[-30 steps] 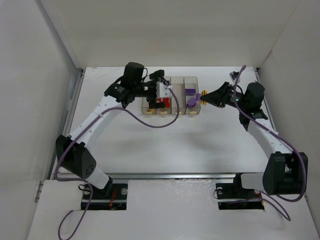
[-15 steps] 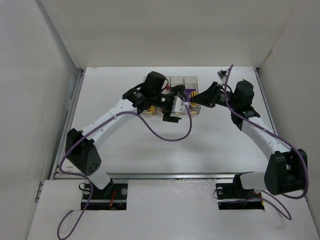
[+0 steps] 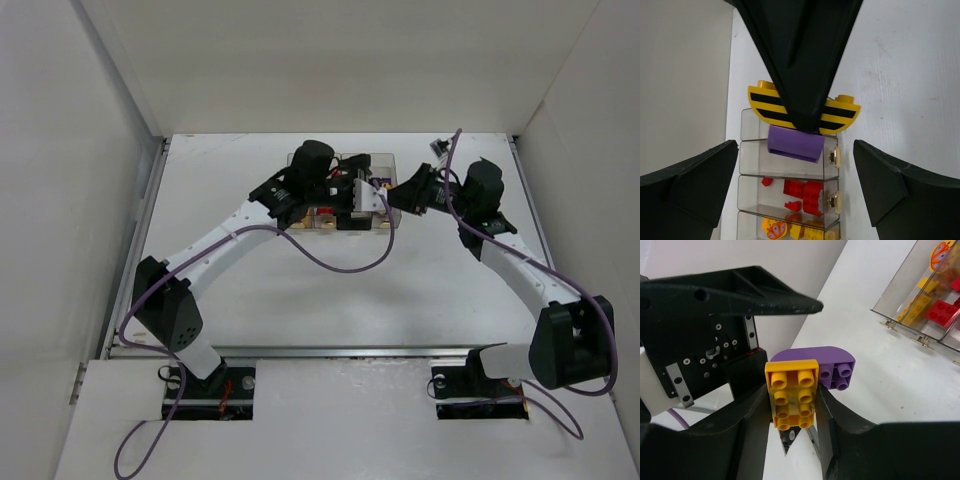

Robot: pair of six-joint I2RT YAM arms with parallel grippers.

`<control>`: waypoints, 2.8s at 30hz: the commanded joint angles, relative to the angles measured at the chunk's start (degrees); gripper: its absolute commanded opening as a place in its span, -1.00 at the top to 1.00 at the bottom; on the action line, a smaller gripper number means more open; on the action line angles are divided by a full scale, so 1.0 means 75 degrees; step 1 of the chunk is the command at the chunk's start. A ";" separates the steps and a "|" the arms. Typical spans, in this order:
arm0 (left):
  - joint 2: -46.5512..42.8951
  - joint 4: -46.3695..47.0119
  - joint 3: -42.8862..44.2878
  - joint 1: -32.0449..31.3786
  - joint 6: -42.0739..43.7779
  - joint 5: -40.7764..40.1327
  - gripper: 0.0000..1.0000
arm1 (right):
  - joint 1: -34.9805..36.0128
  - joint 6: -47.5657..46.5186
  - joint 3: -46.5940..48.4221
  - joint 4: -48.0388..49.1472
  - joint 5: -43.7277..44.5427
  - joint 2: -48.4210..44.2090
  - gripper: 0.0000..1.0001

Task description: Sort the legos into containers by color

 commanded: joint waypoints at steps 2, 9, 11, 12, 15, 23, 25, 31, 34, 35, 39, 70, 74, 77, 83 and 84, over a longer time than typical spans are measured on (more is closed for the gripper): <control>-0.0241 0.0807 -0.0229 -0.0039 -0.0253 -0.0462 -1.00 | 0.0100 -0.0116 0.0185 0.0232 -0.0149 -0.0010 1.00; -0.0241 0.0139 0.0064 -0.0109 0.0110 0.0393 -0.73 | 0.0171 -0.0116 0.0267 0.0232 -0.0289 0.0060 1.00; -0.0241 0.0070 0.0064 -0.0110 0.0110 0.0498 -0.54 | 0.0252 -0.0116 0.0267 0.0232 -0.0290 0.0130 1.00; -0.0241 0.0069 0.0064 -0.0110 0.0110 0.0499 -0.41 | 0.0253 -0.0116 0.0267 0.0232 -0.0290 0.0131 1.00; -0.0241 -0.0012 0.0135 -0.0110 0.0040 0.0581 -0.21 | 0.0253 -0.0116 0.0267 0.0232 -0.0290 0.0131 1.00; -0.0241 -0.0247 0.0135 -0.0110 0.0040 0.0464 1.00 | 0.0253 -0.0116 0.0267 0.0232 -0.0197 0.0131 1.00; -0.0241 -0.0340 0.0135 -0.0110 0.0040 0.0254 1.00 | 0.0253 -0.0116 0.0267 0.0232 -0.0126 0.0038 1.00; -0.0382 -0.0341 -0.0275 0.0287 -0.0216 0.0019 1.00 | -0.0320 -0.0209 -0.0002 -0.0212 0.0342 -0.0396 1.00; -0.0382 -0.0341 -0.0275 0.0406 -0.0311 -0.0144 1.00 | -0.0823 -0.0419 -0.0084 -0.0704 0.0413 -0.0607 1.00; -0.0382 -0.0422 -0.0275 0.0499 -0.0311 -0.0145 1.00 | -0.0930 -0.0420 -0.0085 -0.0810 0.0413 -0.0700 1.00; -0.0312 -0.0423 -0.0346 0.0652 -0.0381 -0.0145 1.00 | -0.1340 -0.0841 -0.0085 -0.1326 0.0413 -0.0783 1.00; 0.5009 0.1967 0.3428 0.0324 -0.5163 -0.1610 -0.36 | -0.2642 -0.3725 0.0724 -0.4490 0.1843 -0.1064 1.00; 0.5009 0.1885 0.3428 0.0324 -0.5233 -0.1610 -0.72 | -0.2642 -0.3725 0.0724 -0.4490 0.1762 -0.1064 1.00; 0.4834 0.1885 0.3428 0.0324 -0.5152 -0.1692 -0.82 | -0.2642 -0.3725 0.0724 -0.4490 0.1761 -0.1064 1.00; 0.4039 0.1781 0.3766 0.0324 -0.5513 -0.2019 -0.88 | -0.2561 -0.3725 0.0934 -0.4677 0.1795 -0.1205 1.00; 0.3885 0.1710 0.3767 0.0579 -0.5665 -0.2125 -0.88 | -0.2432 -0.3725 0.1028 -0.4748 0.1947 -0.1205 1.00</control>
